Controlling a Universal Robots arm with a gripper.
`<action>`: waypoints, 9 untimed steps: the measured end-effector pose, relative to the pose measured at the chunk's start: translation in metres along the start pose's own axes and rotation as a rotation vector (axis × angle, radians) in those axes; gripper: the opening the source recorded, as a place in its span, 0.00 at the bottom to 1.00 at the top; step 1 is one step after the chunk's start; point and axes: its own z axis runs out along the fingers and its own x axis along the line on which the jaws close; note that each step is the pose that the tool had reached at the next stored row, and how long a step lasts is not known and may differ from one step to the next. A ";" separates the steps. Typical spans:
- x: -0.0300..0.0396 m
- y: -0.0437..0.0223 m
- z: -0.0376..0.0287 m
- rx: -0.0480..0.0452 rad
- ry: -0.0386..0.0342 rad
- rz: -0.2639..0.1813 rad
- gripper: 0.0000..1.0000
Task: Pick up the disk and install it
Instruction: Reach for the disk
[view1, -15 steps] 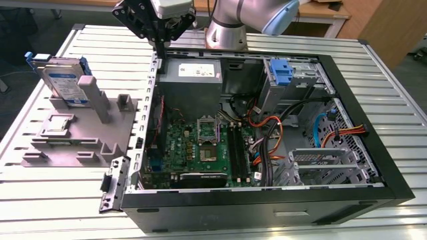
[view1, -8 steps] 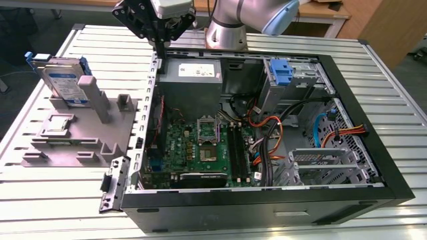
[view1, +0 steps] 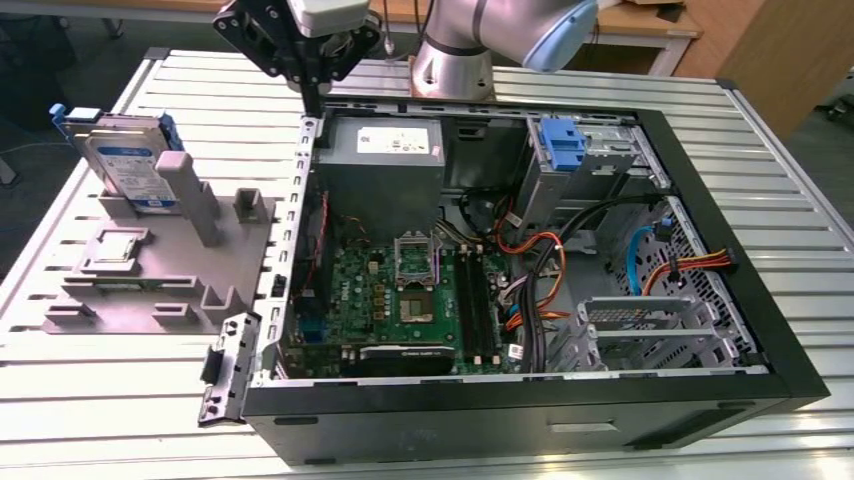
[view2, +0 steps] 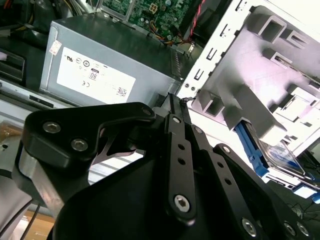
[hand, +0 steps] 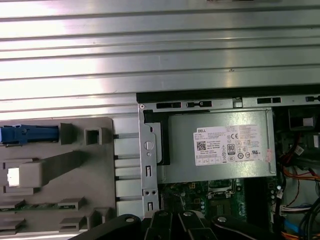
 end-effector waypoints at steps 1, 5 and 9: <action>0.0012 -0.0001 -0.0001 0.0001 0.0000 0.000 0.10; 0.0032 -0.0002 -0.0001 0.0000 0.0000 0.000 0.10; 0.0040 -0.0003 -0.0001 0.0001 0.0000 0.000 0.10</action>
